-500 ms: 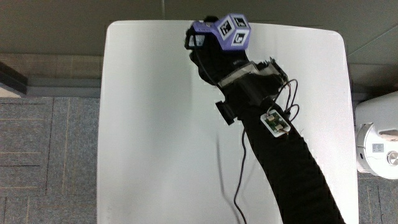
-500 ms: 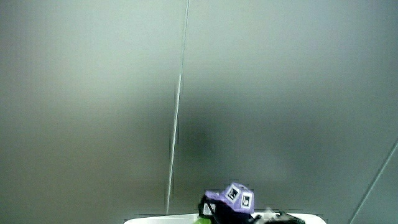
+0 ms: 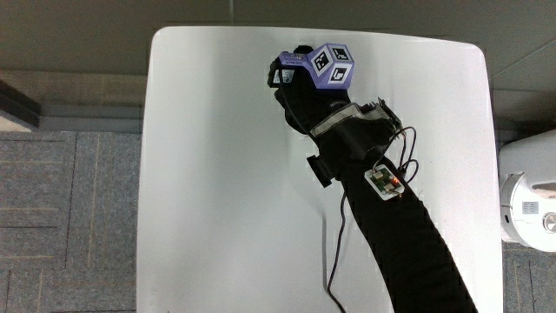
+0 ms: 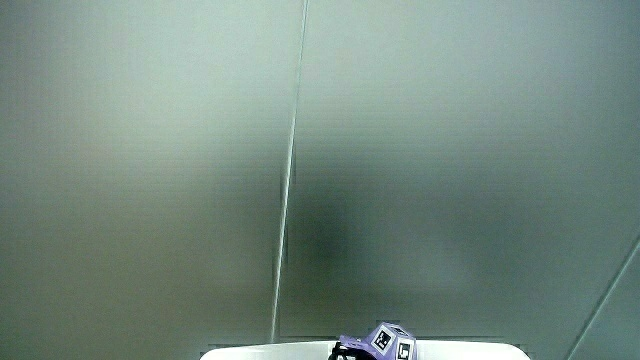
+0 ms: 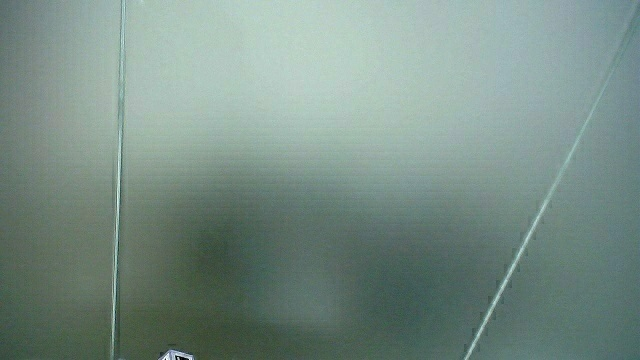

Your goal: Place green brick

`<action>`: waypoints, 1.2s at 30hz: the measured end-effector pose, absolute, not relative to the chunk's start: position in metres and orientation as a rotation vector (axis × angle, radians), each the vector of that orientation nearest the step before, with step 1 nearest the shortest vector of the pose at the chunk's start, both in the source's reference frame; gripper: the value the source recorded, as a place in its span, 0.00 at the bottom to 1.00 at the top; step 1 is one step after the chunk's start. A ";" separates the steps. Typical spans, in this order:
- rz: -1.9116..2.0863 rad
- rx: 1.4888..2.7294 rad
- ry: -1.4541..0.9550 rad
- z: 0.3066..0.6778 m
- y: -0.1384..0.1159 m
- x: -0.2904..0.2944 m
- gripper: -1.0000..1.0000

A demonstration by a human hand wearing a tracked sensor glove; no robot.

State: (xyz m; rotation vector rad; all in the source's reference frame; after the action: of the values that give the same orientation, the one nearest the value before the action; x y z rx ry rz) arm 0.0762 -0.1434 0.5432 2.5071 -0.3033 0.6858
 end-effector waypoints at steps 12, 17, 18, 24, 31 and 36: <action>0.550 2.469 -0.298 0.556 -0.143 0.073 0.20; 0.527 2.451 -0.300 0.557 -0.142 0.070 0.11; 0.530 2.454 -0.302 0.557 -0.141 0.070 0.09; 0.602 2.484 -0.290 0.558 -0.138 0.073 0.00; 0.604 2.498 -0.297 0.555 -0.138 0.076 0.00; 0.629 2.514 -0.325 0.547 -0.135 0.078 0.00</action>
State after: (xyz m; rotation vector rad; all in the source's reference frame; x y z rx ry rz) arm 0.0785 -0.1348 0.5467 2.5142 -0.3246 0.6294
